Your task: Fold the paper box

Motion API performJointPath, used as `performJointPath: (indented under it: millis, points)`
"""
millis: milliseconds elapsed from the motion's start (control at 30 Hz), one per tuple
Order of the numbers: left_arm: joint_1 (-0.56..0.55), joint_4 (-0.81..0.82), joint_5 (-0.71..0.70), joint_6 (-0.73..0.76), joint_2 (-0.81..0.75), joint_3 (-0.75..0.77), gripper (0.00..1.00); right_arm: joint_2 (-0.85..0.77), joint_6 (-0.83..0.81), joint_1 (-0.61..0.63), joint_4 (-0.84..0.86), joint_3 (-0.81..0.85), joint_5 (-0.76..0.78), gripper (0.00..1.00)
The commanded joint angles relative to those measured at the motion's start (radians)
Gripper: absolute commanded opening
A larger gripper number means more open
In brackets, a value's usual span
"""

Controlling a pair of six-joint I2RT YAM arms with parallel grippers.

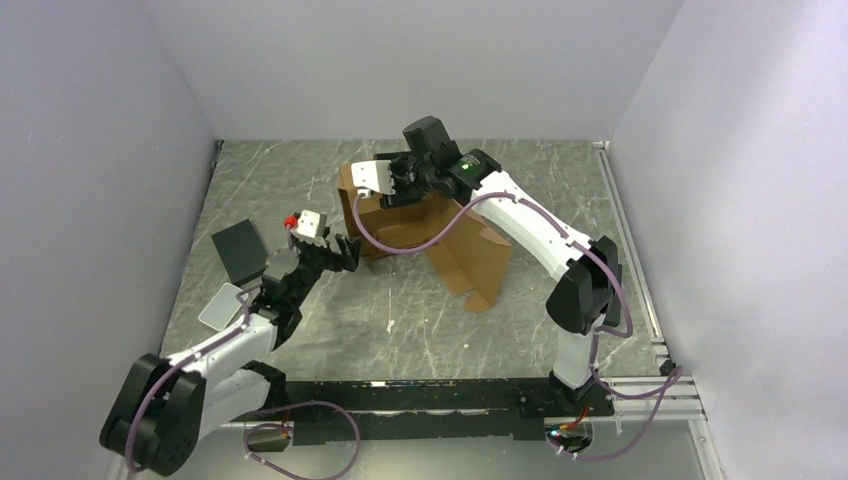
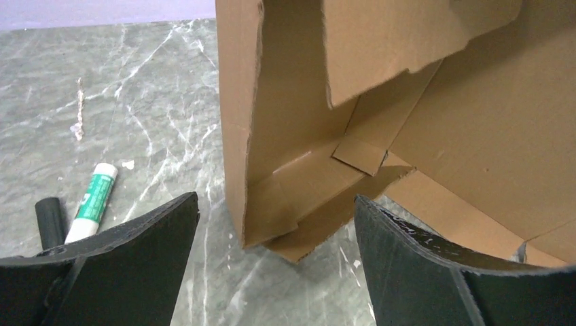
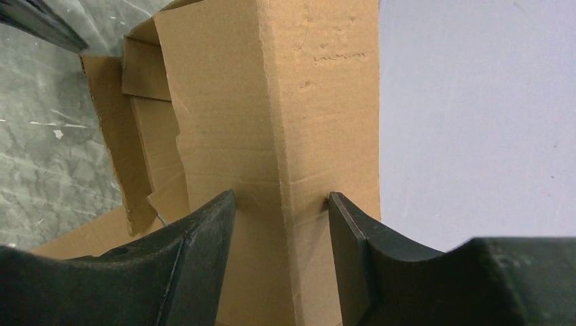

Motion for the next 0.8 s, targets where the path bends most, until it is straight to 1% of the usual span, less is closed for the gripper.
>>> performJointPath:
  millis: [0, 133, 300, 467, 567, 633, 767]
  points:
    - [0.042, 0.165, 0.104, 0.024, 0.081, 0.097, 0.89, -0.053, 0.004, 0.005, 0.018, -0.014, 0.002, 0.56]
    - [0.063, 0.172, 0.156, 0.023, 0.141, 0.154, 0.89, -0.054, 0.006, 0.004, 0.018, -0.014, -0.001, 0.56]
    - [0.075, 0.15, 0.194, 0.021, 0.174, 0.2, 0.88, -0.049, 0.01, 0.005, 0.018, -0.008, -0.003, 0.56]
    - [0.08, 0.128, 0.199, 0.015, 0.207, 0.232, 0.83, -0.046, 0.021, 0.005, 0.016, -0.003, -0.006, 0.57]
    - [0.083, 0.111, 0.199, 0.012, 0.228, 0.253, 0.77, -0.047, 0.035, 0.004, 0.003, 0.008, -0.018, 0.6]
    - [0.087, 0.114, 0.2, 0.006, 0.233, 0.256, 0.73, -0.053, 0.049, 0.005, -0.004, 0.015, -0.031, 0.64]
    - [0.093, 0.112, 0.202, 0.0, 0.234, 0.26, 0.7, -0.062, 0.081, 0.005, -0.026, 0.039, -0.047, 0.72]
